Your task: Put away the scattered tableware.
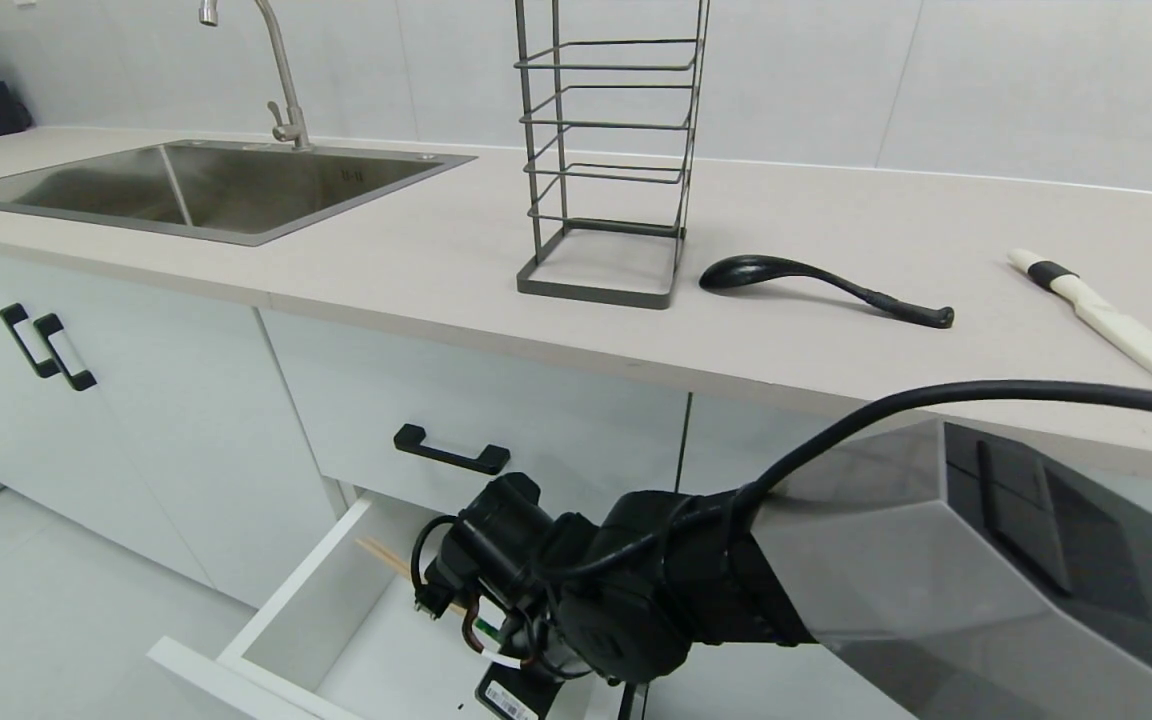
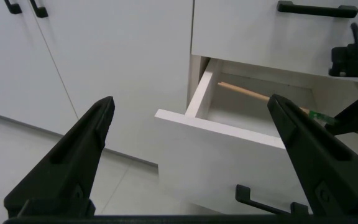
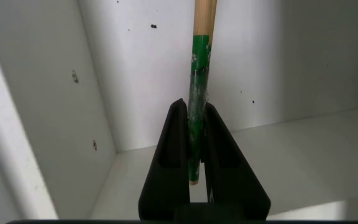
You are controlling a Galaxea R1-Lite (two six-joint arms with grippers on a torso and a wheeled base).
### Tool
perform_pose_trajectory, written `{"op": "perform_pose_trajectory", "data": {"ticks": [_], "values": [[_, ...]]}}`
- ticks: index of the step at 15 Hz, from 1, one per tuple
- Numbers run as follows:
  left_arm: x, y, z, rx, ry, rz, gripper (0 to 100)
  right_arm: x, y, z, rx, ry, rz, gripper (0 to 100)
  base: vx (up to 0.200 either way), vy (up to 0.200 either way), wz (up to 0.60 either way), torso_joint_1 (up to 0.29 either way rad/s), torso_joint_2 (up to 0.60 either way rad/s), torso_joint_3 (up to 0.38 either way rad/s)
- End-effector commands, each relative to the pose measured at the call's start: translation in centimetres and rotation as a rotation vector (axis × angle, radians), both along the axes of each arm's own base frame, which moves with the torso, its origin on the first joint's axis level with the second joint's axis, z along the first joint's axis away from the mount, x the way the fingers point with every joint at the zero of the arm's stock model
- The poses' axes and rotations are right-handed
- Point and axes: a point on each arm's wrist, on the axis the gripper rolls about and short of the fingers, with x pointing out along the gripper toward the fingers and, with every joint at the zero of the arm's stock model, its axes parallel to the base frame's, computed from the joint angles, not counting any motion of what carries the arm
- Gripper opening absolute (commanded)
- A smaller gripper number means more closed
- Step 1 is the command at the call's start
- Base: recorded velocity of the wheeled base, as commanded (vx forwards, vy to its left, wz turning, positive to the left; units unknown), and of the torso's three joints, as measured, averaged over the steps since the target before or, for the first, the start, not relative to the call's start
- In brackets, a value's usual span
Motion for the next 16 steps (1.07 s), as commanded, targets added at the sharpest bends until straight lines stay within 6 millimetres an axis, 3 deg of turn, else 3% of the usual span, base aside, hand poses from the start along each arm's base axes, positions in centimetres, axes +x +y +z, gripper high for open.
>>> {"op": "perform_pose_trajectory", "data": {"ticks": [1, 16], "values": [[0.0, 0.0, 0.0, 0.000, 0.001, 0.001, 100, 0.5, 0.1, -1.3, -0.018, 0.011, -0.008, 0, 0.000, 0.000, 0.00, 0.000, 0.00, 0.000], [0.0, 0.0, 0.0, 0.000, 0.001, 0.001, 100, 1.9, 1.1, -4.7, -0.041, 0.024, -0.017, 0, 0.000, 0.000, 0.00, 0.000, 0.00, 0.000]]}}
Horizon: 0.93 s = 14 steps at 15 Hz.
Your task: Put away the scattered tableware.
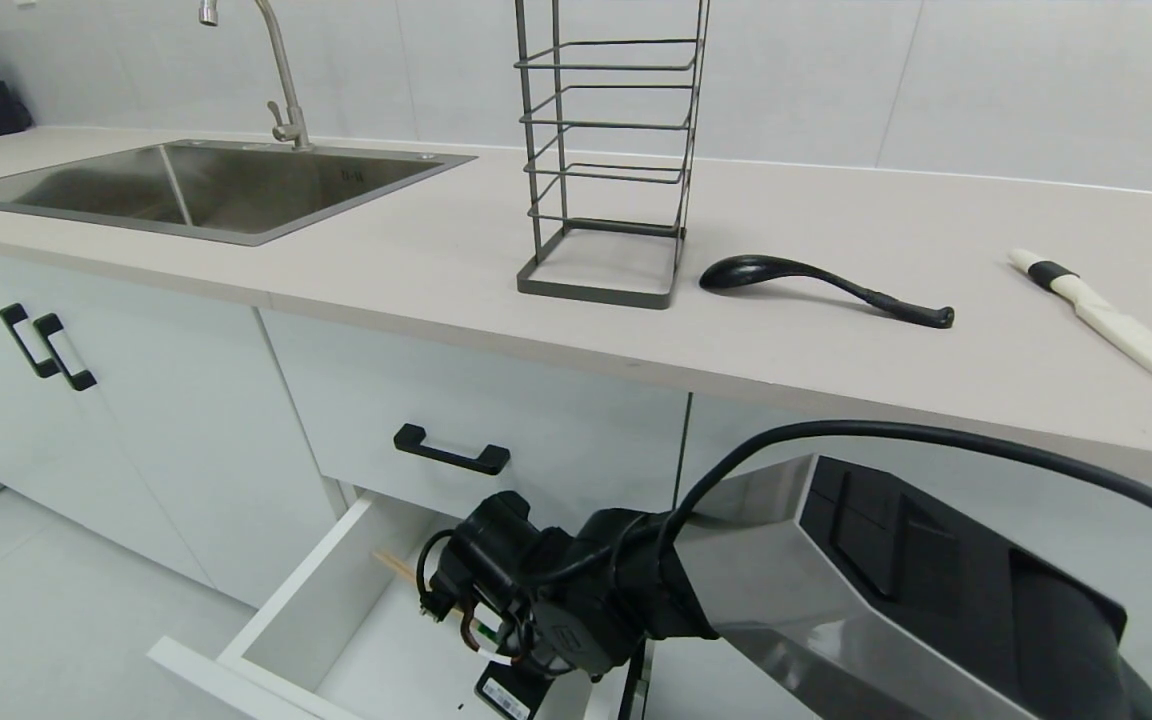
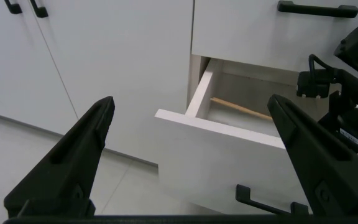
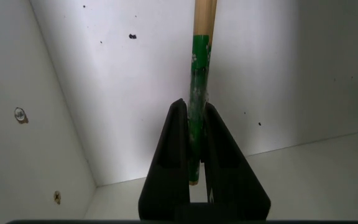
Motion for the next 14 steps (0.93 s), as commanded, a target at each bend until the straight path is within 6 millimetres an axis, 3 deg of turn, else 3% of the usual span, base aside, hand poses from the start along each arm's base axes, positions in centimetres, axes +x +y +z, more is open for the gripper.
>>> {"op": "perform_pose_trajectory", "data": {"ticks": [1, 7, 10, 11, 12, 14], "values": [[0.0, 0.0, 0.0, 0.000, 0.001, 0.001, 100, 0.0, 0.0, -0.4, -0.009, 0.005, 0.002, 100, 0.000, 0.000, 0.00, 0.000, 0.00, 0.000], [0.0, 0.0, 0.0, 0.000, 0.001, 0.001, 100, -0.3, 0.1, 0.3, 0.004, 0.003, 0.009, 100, 0.000, 0.000, 0.00, 0.000, 0.00, 0.000], [0.0, 0.0, 0.0, 0.000, 0.001, 0.001, 100, -1.9, 0.4, 4.8, 0.075, -0.038, 0.044, 100, 0.000, 0.000, 0.00, 0.000, 0.00, 0.000], [0.0, 0.0, 0.0, 0.000, 0.001, 0.001, 100, -1.9, 0.4, 4.8, 0.075, -0.038, 0.044, 100, 0.000, 0.000, 0.00, 0.000, 0.00, 0.000], [0.0, 0.0, 0.0, 0.000, 0.001, 0.001, 100, -3.3, 0.0, 6.8, 0.093, -0.047, 0.068, 100, 0.000, 0.000, 0.00, 0.000, 0.00, 0.000], [0.0, 0.0, 0.0, 0.000, 0.001, 0.001, 100, -4.7, -0.7, 7.9, 0.092, -0.046, 0.088, 100, 0.000, 0.000, 0.00, 0.000, 0.00, 0.000]]}}
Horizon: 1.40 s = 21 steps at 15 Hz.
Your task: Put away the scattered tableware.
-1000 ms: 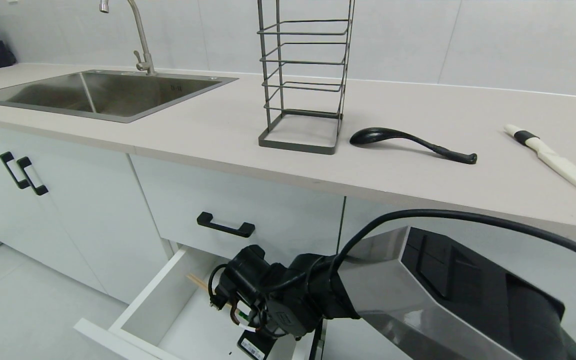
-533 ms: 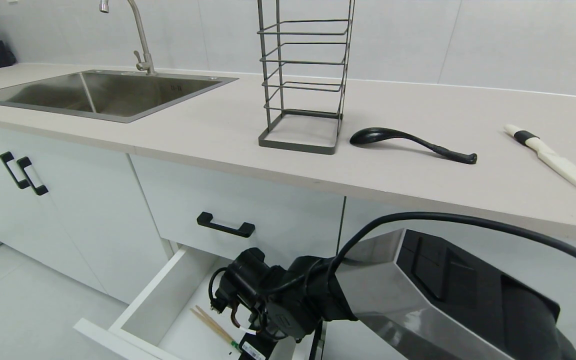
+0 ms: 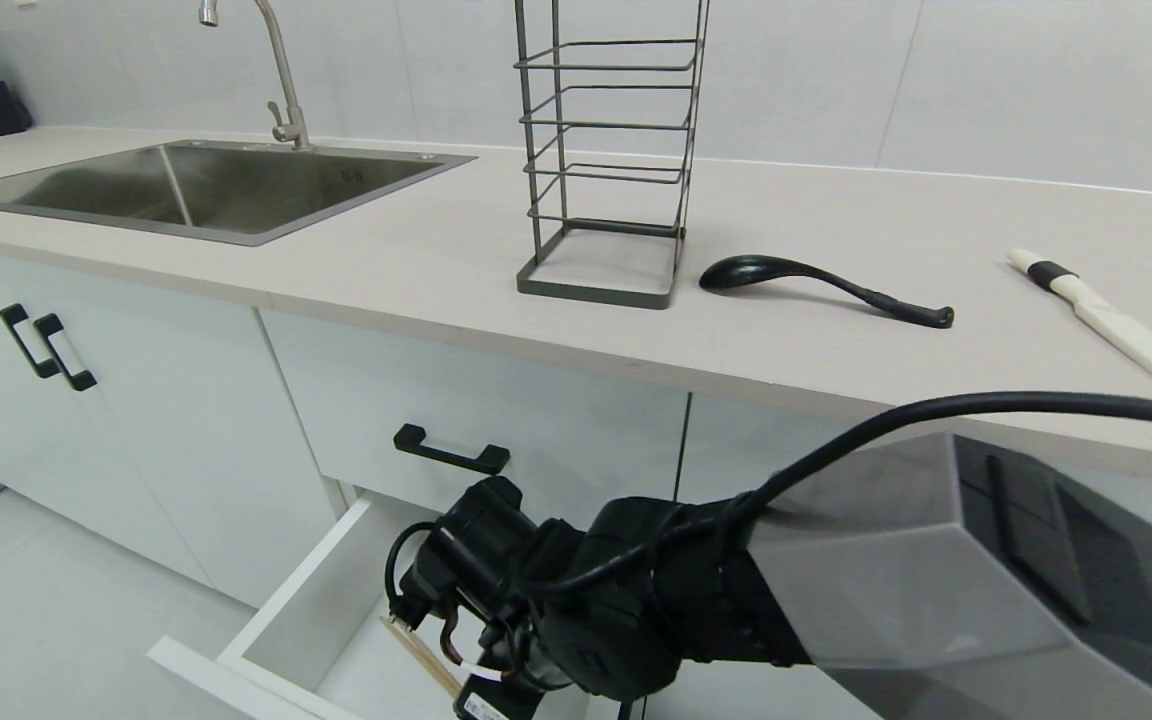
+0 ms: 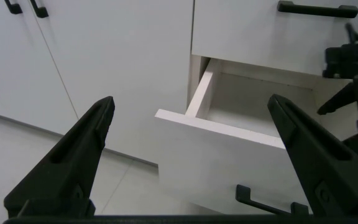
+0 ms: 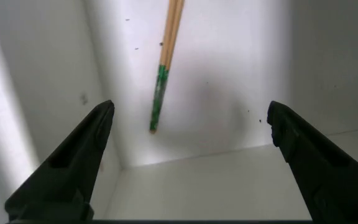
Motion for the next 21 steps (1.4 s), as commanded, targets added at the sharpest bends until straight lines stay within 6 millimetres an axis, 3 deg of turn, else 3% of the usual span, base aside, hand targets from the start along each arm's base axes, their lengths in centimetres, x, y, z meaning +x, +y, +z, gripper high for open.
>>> {"op": "perform_pose_trajectory", "data": {"ticks": [1, 10, 18, 21], "values": [[0.0, 0.0, 0.0, -0.001, 0.001, 0.001, 100, -2.2, -1.1, 3.3, 0.038, -0.020, 0.034, 100, 0.000, 0.000, 0.00, 0.000, 0.00, 0.000], [0.0, 0.0, 0.0, -0.001, 0.001, -0.002, 100, -7.0, -3.7, 11.3, 0.133, -0.174, 0.082, 100, 0.000, 0.000, 0.00, 0.000, 0.00, 0.000], [0.0, 0.0, 0.0, -0.001, 0.001, -0.001, 100, -8.5, -6.4, 8.9, 0.122, -0.187, 0.122, 100, 0.000, 0.000, 0.00, 0.000, 0.00, 0.000], [0.0, 0.0, 0.0, -0.001, 0.001, 0.001, 100, -8.6, -6.5, 8.4, 0.131, -0.209, 0.148, 100, 0.000, 0.000, 0.00, 0.025, -0.03, -0.007]]}}
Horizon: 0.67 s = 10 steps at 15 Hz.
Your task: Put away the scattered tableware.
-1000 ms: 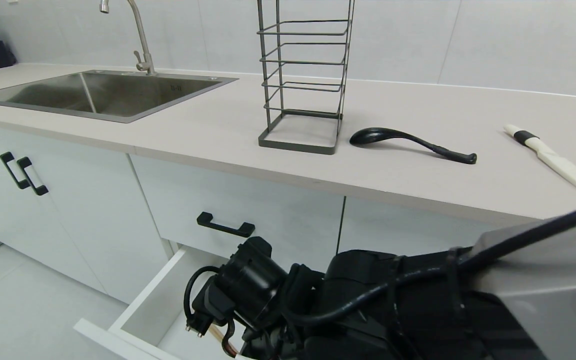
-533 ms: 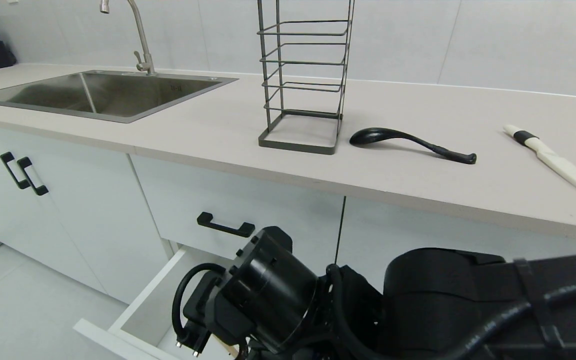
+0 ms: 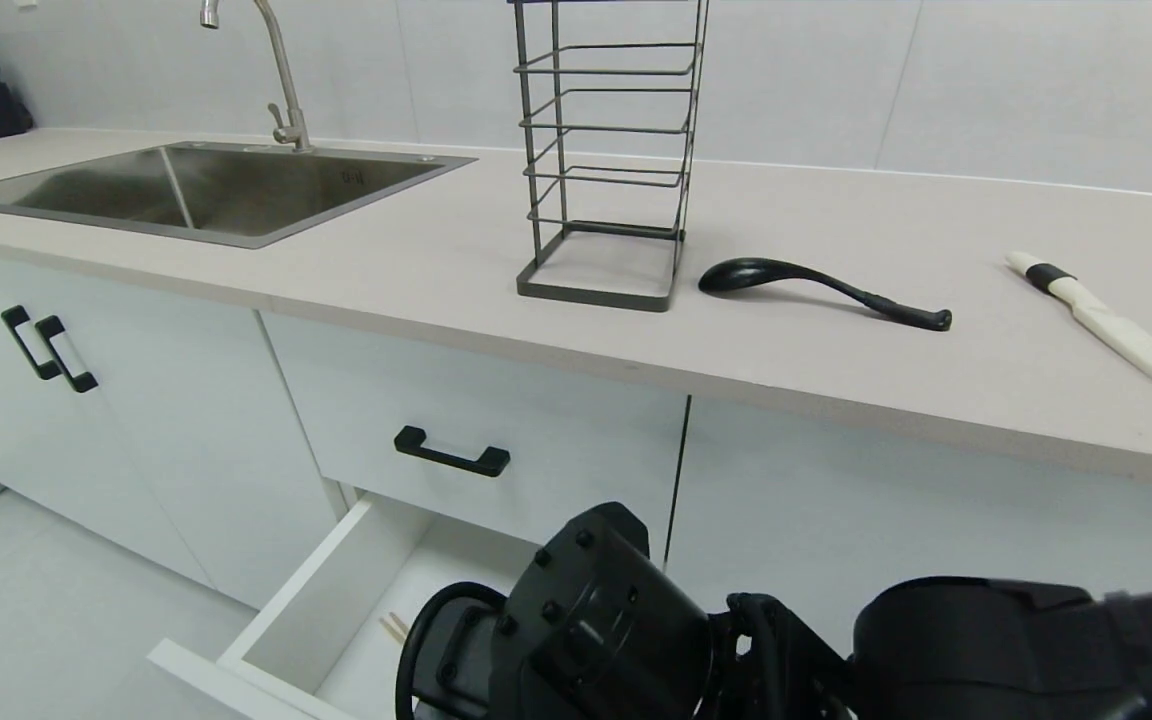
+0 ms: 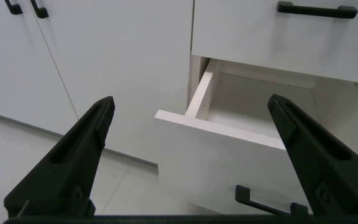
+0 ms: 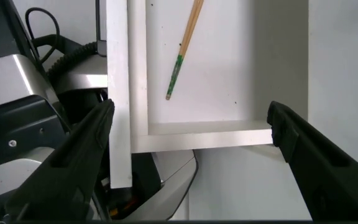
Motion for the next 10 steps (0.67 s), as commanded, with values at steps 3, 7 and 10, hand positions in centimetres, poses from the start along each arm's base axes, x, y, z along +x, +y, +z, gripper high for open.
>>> {"op": "perform_pose_trajectory", "data": {"ticks": [3, 7, 10], "values": [[0.01, 0.00, 0.00, -0.001, 0.001, -0.001, 100, -0.70, -0.37, 0.11, 0.001, 0.002, 0.010, 100, 0.000, 0.000, 0.00, 0.190, -0.10, -0.059], [0.01, 0.00, 0.00, -0.001, 0.001, -0.001, 100, -1.19, -0.36, 0.38, 0.008, 0.002, 0.021, 100, 0.000, 0.000, 0.00, 0.244, -0.37, -0.233], [0.01, 0.00, 0.00, -0.001, 0.001, -0.001, 100, -1.28, -0.61, -0.06, -0.008, 0.008, 0.021, 100, 0.000, 0.000, 0.00, 0.181, -0.62, -0.162]]}}
